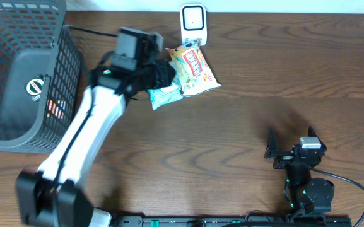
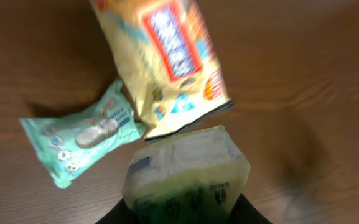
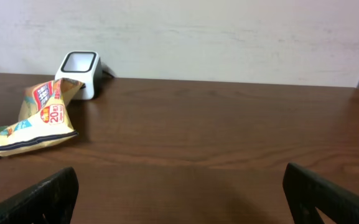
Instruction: Scan the item barcode
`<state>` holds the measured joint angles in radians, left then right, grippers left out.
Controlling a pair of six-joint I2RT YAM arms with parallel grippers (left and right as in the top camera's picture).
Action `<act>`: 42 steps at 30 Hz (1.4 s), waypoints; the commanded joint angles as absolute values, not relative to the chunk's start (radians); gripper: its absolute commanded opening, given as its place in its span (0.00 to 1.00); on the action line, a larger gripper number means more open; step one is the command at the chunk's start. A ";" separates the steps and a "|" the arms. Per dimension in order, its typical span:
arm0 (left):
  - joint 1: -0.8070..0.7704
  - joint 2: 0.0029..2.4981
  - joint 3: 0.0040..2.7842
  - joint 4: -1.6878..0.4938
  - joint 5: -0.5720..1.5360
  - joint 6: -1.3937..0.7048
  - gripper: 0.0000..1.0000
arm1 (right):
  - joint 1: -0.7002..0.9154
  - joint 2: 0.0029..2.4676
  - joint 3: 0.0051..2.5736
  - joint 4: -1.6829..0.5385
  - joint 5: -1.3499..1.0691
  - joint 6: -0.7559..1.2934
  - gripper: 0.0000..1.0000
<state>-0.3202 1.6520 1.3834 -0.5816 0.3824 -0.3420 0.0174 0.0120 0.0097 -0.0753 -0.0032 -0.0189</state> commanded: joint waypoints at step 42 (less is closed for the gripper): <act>-0.371 1.750 1.394 -0.650 0.493 -0.401 0.73 | 0.020 0.006 0.006 -0.077 -0.003 -0.031 0.99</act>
<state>-0.3836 1.8305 1.3834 -0.6426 0.4694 -0.3935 0.0174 0.0120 0.0097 -0.0753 -0.0036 -0.0193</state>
